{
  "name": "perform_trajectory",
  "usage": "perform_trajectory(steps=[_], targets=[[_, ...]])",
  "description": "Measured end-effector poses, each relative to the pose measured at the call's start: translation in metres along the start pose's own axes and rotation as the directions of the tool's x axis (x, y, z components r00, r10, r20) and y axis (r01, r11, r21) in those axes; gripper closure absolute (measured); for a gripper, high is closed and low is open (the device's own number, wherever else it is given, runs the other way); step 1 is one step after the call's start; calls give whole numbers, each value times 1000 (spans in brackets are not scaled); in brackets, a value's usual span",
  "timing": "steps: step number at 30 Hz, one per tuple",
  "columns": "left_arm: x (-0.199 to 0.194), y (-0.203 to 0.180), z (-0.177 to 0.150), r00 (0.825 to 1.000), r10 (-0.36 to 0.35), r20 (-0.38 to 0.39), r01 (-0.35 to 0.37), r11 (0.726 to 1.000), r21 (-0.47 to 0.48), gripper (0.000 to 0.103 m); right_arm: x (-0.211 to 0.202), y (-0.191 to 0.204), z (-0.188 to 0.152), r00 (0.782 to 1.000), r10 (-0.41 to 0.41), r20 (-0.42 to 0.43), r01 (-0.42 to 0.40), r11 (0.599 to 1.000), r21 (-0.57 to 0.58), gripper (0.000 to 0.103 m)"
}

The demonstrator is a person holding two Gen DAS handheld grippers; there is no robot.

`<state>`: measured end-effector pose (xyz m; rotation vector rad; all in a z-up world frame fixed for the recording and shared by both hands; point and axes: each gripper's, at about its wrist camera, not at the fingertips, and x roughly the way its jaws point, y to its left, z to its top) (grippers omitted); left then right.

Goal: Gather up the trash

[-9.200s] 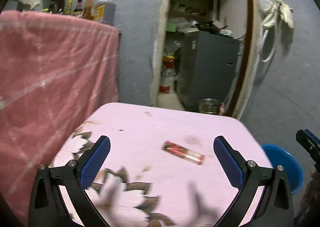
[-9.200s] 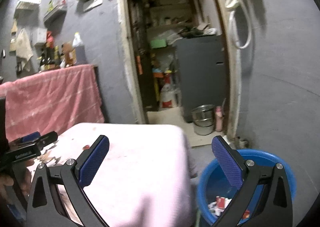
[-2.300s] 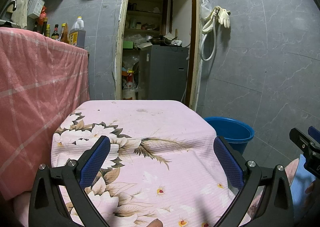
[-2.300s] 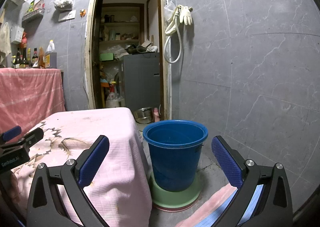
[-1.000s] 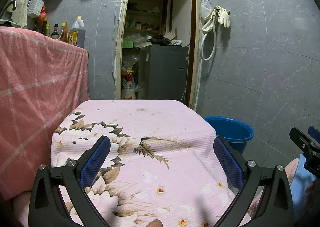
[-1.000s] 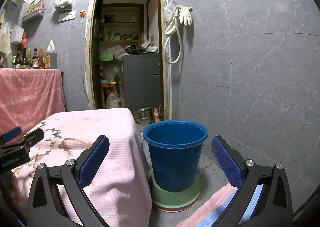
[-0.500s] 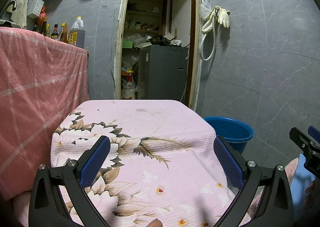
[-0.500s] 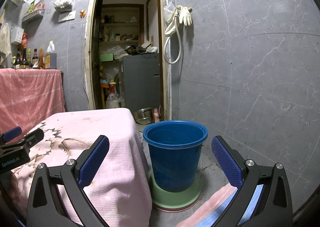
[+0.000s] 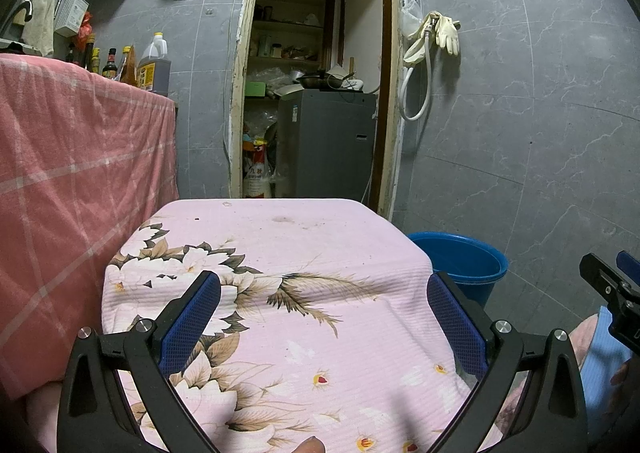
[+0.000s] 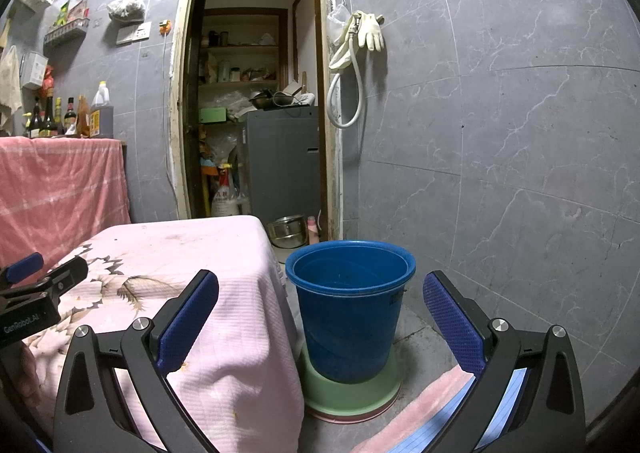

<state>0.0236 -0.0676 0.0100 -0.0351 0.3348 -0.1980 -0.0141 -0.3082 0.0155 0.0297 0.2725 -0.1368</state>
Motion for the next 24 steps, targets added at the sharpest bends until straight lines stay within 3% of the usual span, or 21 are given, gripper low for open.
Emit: perform_trajectory(steps=[24], targets=[[0,-2,-5,1000,11,-3,-11,999,37,2,0,1,-1,1000,0,0,0,1000,0,0]])
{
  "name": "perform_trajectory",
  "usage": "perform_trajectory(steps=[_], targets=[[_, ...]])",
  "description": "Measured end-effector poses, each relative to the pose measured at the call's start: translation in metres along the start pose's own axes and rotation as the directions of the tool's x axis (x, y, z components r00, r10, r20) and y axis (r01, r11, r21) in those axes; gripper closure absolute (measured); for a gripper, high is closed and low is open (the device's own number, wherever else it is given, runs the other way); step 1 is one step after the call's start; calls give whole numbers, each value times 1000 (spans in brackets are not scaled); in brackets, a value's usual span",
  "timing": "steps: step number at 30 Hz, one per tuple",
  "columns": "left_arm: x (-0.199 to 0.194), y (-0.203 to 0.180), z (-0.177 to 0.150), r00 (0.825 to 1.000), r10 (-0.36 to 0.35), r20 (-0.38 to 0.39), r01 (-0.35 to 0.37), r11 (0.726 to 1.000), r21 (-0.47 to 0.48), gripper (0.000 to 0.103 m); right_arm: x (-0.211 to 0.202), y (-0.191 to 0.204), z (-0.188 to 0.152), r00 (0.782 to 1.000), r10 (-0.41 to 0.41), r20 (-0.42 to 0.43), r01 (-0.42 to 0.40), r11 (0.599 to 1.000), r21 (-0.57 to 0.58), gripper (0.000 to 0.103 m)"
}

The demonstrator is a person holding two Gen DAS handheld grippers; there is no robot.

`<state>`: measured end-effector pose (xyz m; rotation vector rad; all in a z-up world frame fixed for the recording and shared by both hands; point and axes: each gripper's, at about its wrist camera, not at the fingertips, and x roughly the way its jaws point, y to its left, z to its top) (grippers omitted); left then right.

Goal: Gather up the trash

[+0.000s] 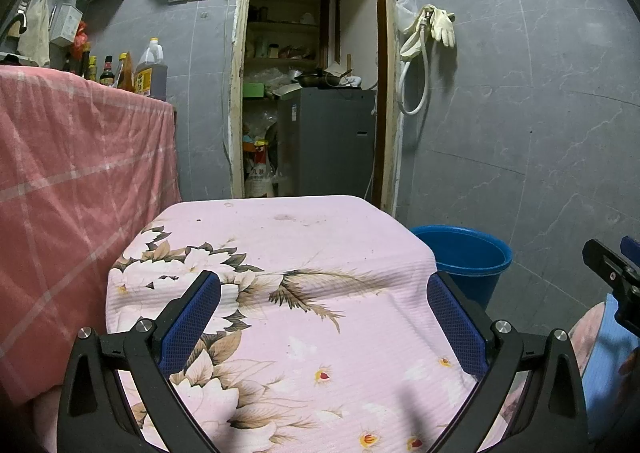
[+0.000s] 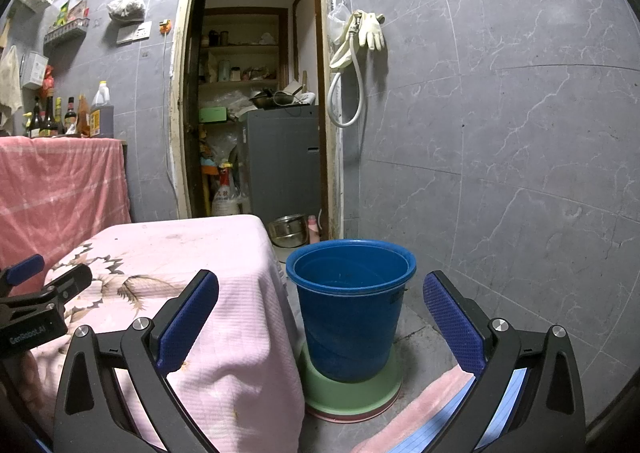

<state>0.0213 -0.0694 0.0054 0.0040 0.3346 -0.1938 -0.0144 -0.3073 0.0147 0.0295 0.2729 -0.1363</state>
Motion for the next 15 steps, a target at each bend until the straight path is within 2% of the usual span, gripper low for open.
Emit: perform_trajectory(steps=[15], targets=[[0,2,0,1000,-2,-2,2,1000,1,2,-1,2,0,1000,-2,-1,2,1000,1,0]])
